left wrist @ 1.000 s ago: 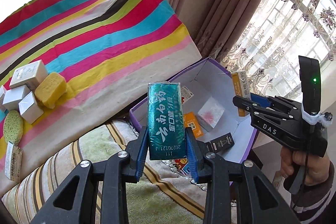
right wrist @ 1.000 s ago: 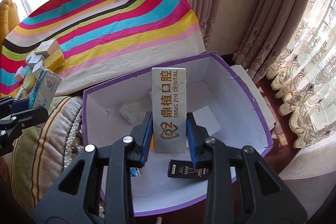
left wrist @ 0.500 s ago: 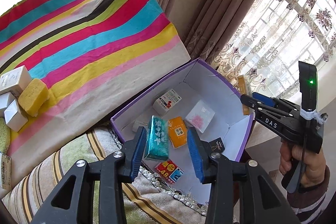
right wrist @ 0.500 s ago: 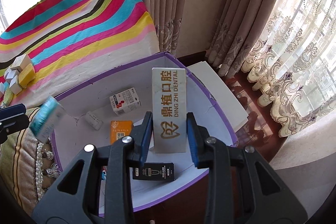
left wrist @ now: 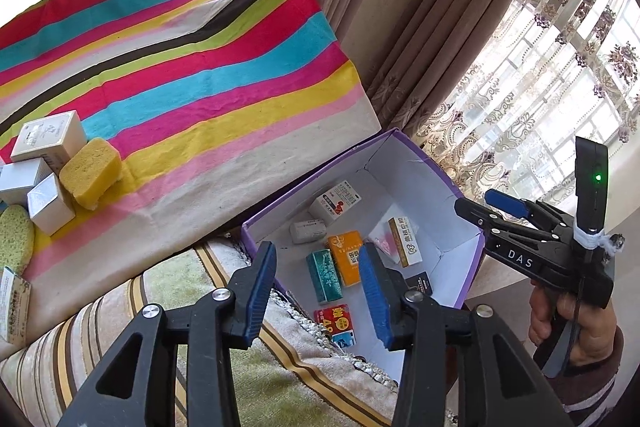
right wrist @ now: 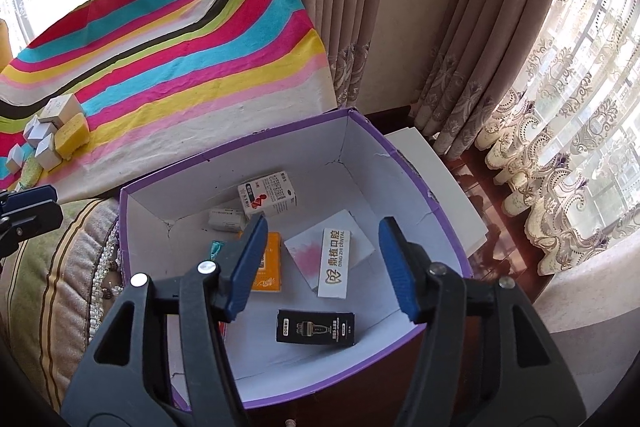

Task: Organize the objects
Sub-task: 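Move both open tools back to the pile on the striped cloth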

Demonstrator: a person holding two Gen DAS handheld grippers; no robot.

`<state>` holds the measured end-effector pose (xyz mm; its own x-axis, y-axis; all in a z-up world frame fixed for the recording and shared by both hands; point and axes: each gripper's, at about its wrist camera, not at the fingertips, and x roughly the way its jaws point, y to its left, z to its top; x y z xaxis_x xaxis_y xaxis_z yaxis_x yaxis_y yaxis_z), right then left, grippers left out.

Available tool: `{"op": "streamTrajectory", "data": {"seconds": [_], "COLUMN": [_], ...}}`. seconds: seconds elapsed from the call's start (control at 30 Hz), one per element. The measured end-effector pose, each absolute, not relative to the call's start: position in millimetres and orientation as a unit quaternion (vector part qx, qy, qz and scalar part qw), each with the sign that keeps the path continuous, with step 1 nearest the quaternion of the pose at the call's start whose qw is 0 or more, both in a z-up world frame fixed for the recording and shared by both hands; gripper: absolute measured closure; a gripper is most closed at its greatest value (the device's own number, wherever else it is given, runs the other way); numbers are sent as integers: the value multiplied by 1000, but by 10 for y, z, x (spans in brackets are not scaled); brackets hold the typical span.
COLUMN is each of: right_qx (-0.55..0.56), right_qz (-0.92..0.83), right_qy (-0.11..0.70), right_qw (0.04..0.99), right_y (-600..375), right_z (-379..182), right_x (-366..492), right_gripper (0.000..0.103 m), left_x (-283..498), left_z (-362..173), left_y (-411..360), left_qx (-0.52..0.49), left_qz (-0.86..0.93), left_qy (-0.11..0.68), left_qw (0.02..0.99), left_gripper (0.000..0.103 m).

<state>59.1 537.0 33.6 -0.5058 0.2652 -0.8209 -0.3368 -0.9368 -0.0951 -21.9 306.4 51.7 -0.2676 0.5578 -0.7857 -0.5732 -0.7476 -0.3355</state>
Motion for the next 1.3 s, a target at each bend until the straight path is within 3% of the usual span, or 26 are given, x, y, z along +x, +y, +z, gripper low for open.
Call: {"op": "streamTrajectory", "data": {"seconds": [1.3], "right_qx": [-473], "right_qz": [881], "right_qy": [-34], "right_qw": [8], "right_y": [3815], "right_z": [475], "right_x": [119], "right_gripper": [37], "left_x": [-473], "left_z": [461], "left_y": [1188], "left_qx": [-494], "left_qz": [837], "left_qy": [-83], "left_qw": [220], "left_gripper": [58]}}
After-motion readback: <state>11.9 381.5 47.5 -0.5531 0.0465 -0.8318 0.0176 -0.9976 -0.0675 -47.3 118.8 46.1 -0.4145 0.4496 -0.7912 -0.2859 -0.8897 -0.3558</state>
